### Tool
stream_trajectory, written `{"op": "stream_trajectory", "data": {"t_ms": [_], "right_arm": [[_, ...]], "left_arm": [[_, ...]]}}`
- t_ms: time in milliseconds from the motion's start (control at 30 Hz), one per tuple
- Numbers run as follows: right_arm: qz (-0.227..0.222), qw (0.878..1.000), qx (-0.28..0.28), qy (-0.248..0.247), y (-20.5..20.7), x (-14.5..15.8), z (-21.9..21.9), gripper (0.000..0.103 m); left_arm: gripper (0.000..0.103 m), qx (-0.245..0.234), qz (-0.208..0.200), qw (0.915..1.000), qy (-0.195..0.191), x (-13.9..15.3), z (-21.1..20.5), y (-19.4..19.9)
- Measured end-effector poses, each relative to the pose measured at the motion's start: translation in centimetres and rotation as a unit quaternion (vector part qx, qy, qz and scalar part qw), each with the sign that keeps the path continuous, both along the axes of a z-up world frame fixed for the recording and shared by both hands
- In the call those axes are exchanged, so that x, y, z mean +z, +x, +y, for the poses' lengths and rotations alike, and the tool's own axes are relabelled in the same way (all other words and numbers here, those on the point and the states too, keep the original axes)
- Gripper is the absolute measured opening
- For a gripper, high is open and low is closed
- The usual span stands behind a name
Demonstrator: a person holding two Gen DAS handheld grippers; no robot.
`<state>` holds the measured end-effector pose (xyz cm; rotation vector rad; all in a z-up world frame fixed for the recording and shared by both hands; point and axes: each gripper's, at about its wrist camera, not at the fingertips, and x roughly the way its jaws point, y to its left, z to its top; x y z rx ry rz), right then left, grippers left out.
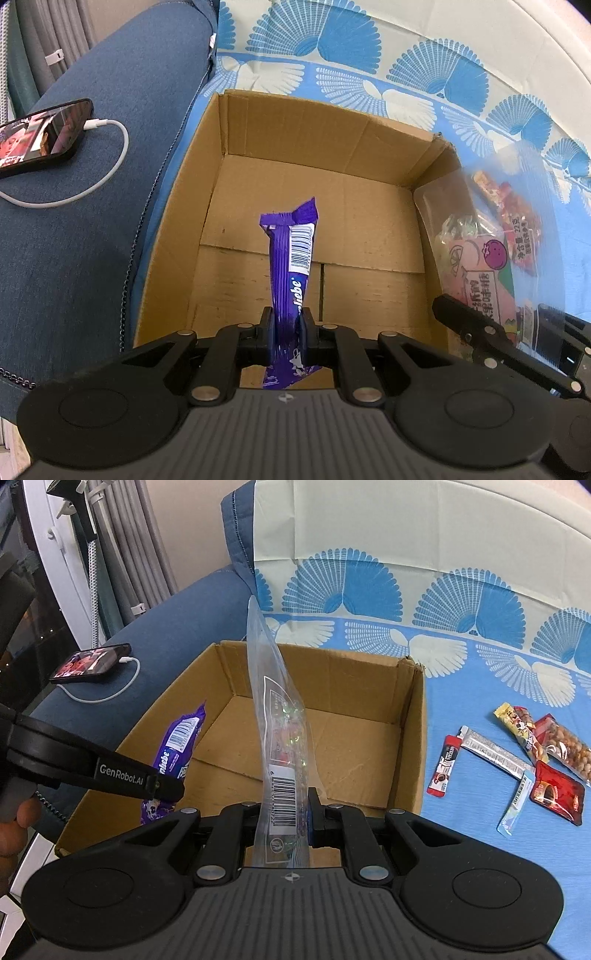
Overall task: Organize snacks
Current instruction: 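Drop the chocolate bar into the box with the left gripper while the right releases the candy bag, then reach the right gripper to the clear peanut bag and grasp it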
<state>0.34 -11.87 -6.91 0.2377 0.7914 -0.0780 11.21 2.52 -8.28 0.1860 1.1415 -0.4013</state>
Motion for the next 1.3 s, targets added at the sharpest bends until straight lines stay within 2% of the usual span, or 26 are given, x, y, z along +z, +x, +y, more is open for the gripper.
{"op": "stream_trajectory", "data": {"t_ms": [200,233,267,300,333,367,433,533,733,967,1067,1300], "right_arm": [[0.0,1.0,-0.007,0.001,0.4,-0.2,-0.2,0.017],[-0.003,1.0,-0.013,0.002,0.5,-0.1,-0.3,0.024],[-0.007,1.0,-0.02,0.002,0.6,-0.1,-0.5,0.037],[-0.011,1.0,-0.028,0.002,0.6,0.1,-0.8,0.05],[-0.016,0.999,-0.036,0.001,0.6,0.2,-0.9,0.073],[-0.024,0.999,-0.044,0.0,0.5,0.5,-1.1,0.08],[-0.03,0.998,-0.047,-0.002,0.2,0.8,-1.4,0.082],[-0.021,0.998,-0.061,-0.01,-0.7,0.8,-2.0,0.086],[0.017,0.994,-0.102,-0.02,-3.1,-0.4,-3.2,0.093],[0.043,0.997,-0.055,0.032,-1.8,-2.8,-2.4,0.096],[0.048,0.996,-0.066,0.024,-0.7,-2.6,-1.2,0.101],[0.047,0.997,-0.056,0.031,-0.6,-2.6,-1.7,0.1]], "left_arm": [[0.015,0.007,-0.003,1.0,0.002,-0.2,-0.1,0.5],[0.023,0.011,-0.006,0.9999,0.003,-0.1,0.0,0.6],[0.048,0.017,-0.007,0.9998,0.0,0.0,0.1,0.6],[0.066,0.024,-0.007,0.9997,-0.002,0.1,0.2,0.8],[0.092,0.033,-0.011,0.9994,-0.001,0.3,0.3,0.8],[0.1,0.048,-0.024,0.9986,0.004,0.5,0.6,0.8],[0.102,0.049,-0.038,0.9981,0.0,0.7,1.1,0.6],[0.102,0.04,-0.03,0.9986,0.015,0.4,1.7,0.3],[0.102,0.041,-0.035,0.9977,0.041,0.2,3.8,-1.6],[0.102,0.066,-0.029,0.9966,0.039,0.9,5.2,-2.5],[0.102,0.073,-0.043,0.9956,0.04,1.8,5.5,-2.8],[0.102,0.074,-0.057,0.9947,0.043,3.4,4.6,-3.8]]}}
